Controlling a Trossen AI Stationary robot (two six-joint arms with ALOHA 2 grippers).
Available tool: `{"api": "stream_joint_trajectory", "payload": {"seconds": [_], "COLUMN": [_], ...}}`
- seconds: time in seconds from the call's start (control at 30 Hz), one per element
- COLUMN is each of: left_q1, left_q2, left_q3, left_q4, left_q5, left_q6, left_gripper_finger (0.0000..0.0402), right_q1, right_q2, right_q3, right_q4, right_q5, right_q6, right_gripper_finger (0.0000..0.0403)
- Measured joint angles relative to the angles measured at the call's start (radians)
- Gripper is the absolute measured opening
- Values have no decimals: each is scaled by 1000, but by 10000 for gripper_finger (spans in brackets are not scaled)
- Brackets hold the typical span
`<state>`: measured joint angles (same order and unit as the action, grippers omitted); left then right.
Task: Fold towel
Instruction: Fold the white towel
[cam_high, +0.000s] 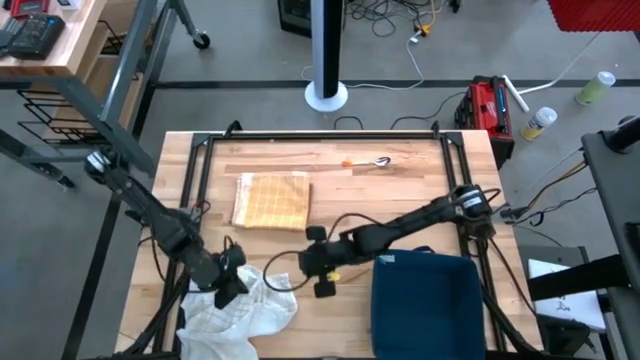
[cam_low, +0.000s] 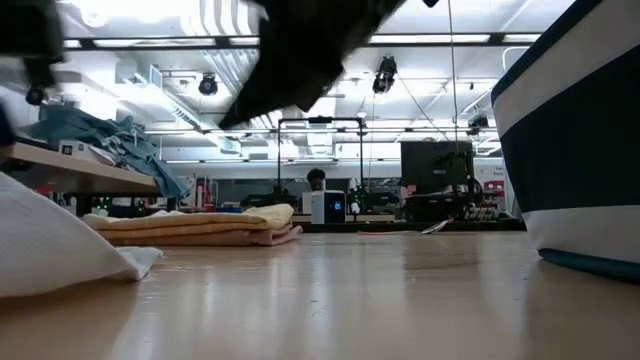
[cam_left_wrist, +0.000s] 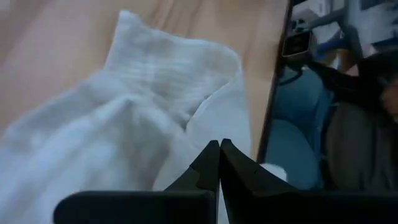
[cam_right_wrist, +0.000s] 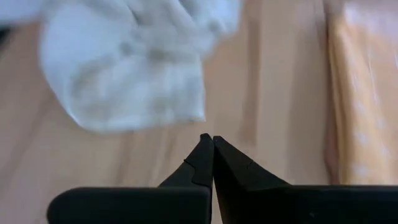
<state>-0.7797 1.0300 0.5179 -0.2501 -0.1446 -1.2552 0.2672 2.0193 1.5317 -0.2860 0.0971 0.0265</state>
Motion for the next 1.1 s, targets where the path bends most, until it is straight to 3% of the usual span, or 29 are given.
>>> {"api": "stream_joint_trajectory", "payload": {"seconds": [0.13, 0.27, 0.4, 0.5, 0.7, 0.77, 0.83, 0.93, 1.1], "left_q1": [-85, -117, -116, -113, -114, -105, -100, -91, -97], "left_q2": [156, 334, 480, 521, 540, 532, 522, 512, 509], "left_q3": [0, 34, 104, 207, 439, 503, 575, 651, 717], "left_q4": [103, 153, 104, -60, -434, -595, -642, -733, -702], "left_q5": [-33, -28, -55, -107, -572, -681, -767, -729, -467], "left_q6": [-129, -203, -178, -145, -66, -62, -61, -18, 16], "left_gripper_finger": [6, 16, 21, 7, 3, 1, 1, 1, 6], "right_q1": [19, 15, 14, 23, 40, 41, 47, 49, 58], "right_q2": [7, 28, 56, 83, 108, 115, 117, 126, 161], "right_q3": [-15, -17, -17, -18, -17, -14, -17, -14, -18], "right_q4": [172, 190, 197, 209, 271, 284, 268, 263, 232], "right_q5": [-1, -9, -60, -91, -95, -89, -74, -76, -110], "right_q6": [-13, 28, 15, -26, -59, -55, -49, -12, 18], "right_gripper_finger": [0, 0, 12, 35, 92, 109, 122, 137, 148]}}
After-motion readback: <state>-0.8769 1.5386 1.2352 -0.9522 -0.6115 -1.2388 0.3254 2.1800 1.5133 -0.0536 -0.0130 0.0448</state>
